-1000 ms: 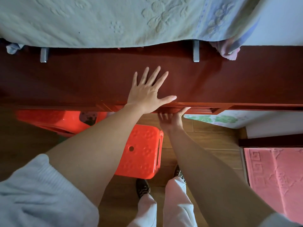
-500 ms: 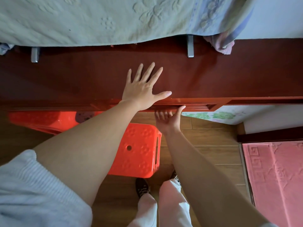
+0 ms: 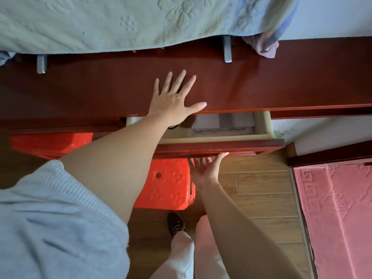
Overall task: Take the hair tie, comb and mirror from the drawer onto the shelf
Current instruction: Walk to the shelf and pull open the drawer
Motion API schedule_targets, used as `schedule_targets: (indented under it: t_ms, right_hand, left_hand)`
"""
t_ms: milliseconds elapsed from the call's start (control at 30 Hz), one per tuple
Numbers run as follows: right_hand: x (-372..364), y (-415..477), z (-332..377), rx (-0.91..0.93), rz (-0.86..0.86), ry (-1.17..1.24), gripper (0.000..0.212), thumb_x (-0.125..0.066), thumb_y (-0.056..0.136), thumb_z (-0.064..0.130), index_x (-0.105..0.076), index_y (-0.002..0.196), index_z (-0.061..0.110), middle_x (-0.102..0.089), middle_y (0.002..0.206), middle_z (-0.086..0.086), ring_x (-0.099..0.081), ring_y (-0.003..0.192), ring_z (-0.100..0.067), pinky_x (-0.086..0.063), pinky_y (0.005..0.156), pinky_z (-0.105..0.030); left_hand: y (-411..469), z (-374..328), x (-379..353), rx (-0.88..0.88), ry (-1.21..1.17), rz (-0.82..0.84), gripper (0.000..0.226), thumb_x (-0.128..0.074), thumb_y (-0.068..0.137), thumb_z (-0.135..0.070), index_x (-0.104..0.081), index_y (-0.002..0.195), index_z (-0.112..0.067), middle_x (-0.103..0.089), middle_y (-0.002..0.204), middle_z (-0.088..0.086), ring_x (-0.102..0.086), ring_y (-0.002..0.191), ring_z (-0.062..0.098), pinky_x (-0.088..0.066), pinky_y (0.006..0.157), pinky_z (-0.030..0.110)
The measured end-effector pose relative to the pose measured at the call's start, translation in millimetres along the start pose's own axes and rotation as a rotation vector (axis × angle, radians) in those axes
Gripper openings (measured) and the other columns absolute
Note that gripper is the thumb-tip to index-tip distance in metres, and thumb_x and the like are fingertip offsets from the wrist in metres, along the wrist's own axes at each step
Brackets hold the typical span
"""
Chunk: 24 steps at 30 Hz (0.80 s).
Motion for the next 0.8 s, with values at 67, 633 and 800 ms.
schedule_targets:
  t_ms: [67, 633, 800]
  right_hand:
    - [7, -6, -1, 0.007, 0.003, 0.006, 0.101, -0.055, 0.072, 0.084, -0.045, 0.145, 0.014, -0.051, 0.146, -0.009, -0.049, 0.135, -0.029, -0.034, 0.117, -0.053]
    - [50, -44, -12, 0.026, -0.075, 0.043, 0.092, -0.056, 0.077, 0.078, -0.047, 0.141, 0.012, -0.055, 0.142, -0.01, -0.053, 0.13, -0.031, -0.036, 0.115, -0.054]
    - [53, -51, -13, 0.026, -0.085, 0.042, 0.088, -0.056, 0.08, 0.076, -0.049, 0.138, 0.011, -0.056, 0.14, -0.011, -0.055, 0.127, -0.032, -0.036, 0.115, -0.053]
  left_hand:
    - [-3, 0, -1, 0.01, -0.011, 0.0, 0.091, -0.009, 0.081, -0.091, 0.005, 0.158, -0.045, 0.01, 0.17, -0.01, 0.012, 0.156, 0.026, 0.006, 0.124, 0.056]
    - [-22, 2, -5, 0.035, -0.073, 0.045, 0.077, -0.013, 0.09, -0.081, 0.004, 0.158, -0.047, 0.013, 0.17, -0.009, 0.014, 0.156, 0.026, 0.009, 0.124, 0.053]
    - [-23, 1, -5, 0.044, -0.073, 0.057, 0.076, -0.012, 0.091, -0.081, 0.005, 0.157, -0.048, 0.015, 0.169, -0.009, 0.016, 0.156, 0.025, 0.009, 0.124, 0.053]
Point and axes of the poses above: each hand's wrist, its own y-axis towards the middle knuckle, its own x-axis out of the back of the hand, z = x × y, the point moved 3 cm from there along y, towards the middle knuckle
